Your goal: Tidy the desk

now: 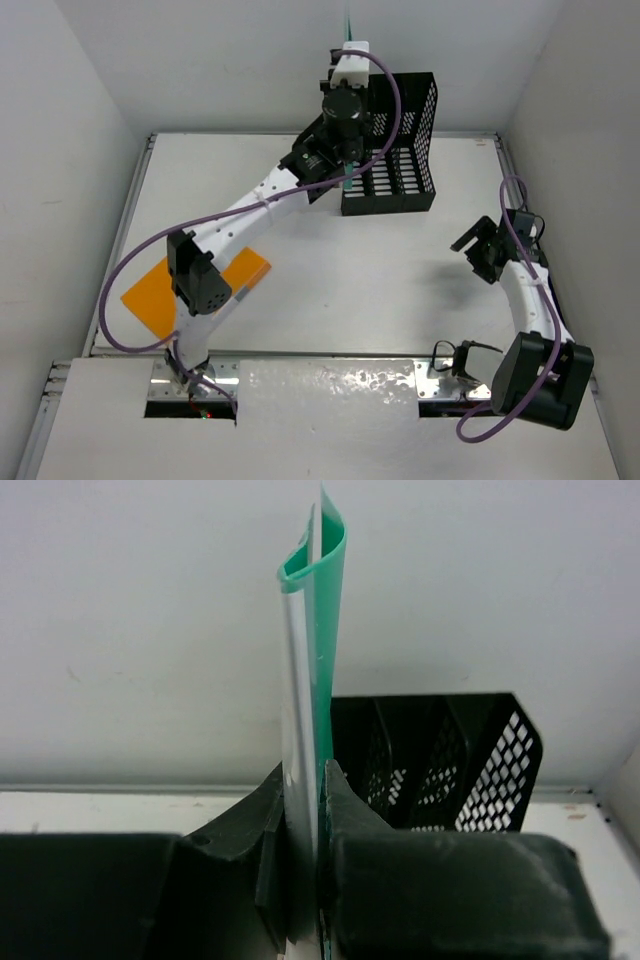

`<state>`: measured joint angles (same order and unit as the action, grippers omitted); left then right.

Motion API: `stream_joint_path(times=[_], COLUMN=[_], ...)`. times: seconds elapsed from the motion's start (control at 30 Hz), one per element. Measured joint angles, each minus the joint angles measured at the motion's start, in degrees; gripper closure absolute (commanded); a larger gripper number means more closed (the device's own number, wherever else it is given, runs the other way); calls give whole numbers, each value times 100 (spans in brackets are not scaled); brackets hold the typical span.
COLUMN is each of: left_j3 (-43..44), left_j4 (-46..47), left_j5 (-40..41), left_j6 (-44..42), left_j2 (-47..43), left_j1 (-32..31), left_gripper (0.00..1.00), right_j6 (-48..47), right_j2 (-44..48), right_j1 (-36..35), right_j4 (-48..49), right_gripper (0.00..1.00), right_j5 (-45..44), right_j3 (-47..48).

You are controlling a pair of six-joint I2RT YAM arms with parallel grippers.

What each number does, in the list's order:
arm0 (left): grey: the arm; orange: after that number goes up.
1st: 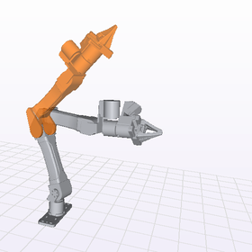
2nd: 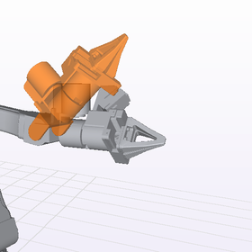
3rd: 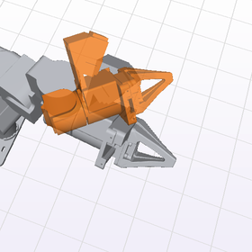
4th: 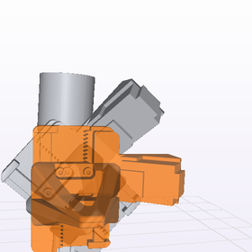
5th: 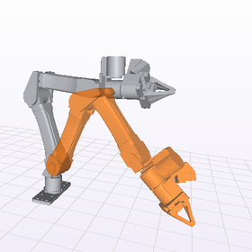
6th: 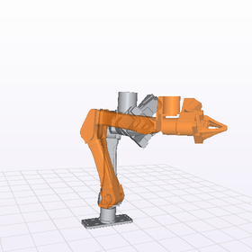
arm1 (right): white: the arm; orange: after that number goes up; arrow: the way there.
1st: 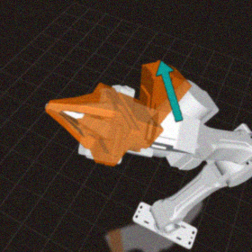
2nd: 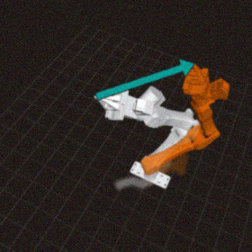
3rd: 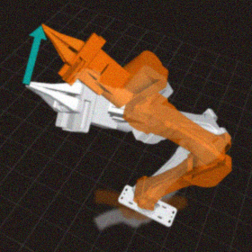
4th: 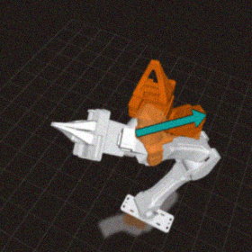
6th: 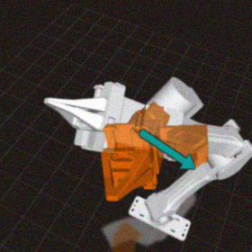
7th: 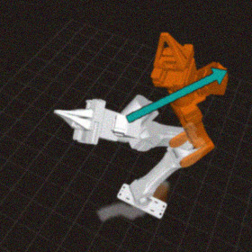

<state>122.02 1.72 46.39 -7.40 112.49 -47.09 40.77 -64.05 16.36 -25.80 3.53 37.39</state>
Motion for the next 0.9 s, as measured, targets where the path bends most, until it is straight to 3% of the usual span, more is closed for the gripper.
stream_joint_path(times=[0.13, 0.6, 0.9], left_j3=[-315, -1836, -1902], left_j4=[243, 2483, 3425], left_j5=[122, 485, 466], left_j6=[-166, -544, -686], left_j2=[31, 140, 640], left_j1=[20, 31, 31], left_gripper=[100, 100, 100], right_j6=[-9, -9, -4], right_j2=[-63, -109, -11], right_j1=[0, 0, 0], right_j4=[0, 48, 142], right_gripper=[23, 23, 23], right_j5=[0, 13, 79], right_j3=[0, -192, -391])
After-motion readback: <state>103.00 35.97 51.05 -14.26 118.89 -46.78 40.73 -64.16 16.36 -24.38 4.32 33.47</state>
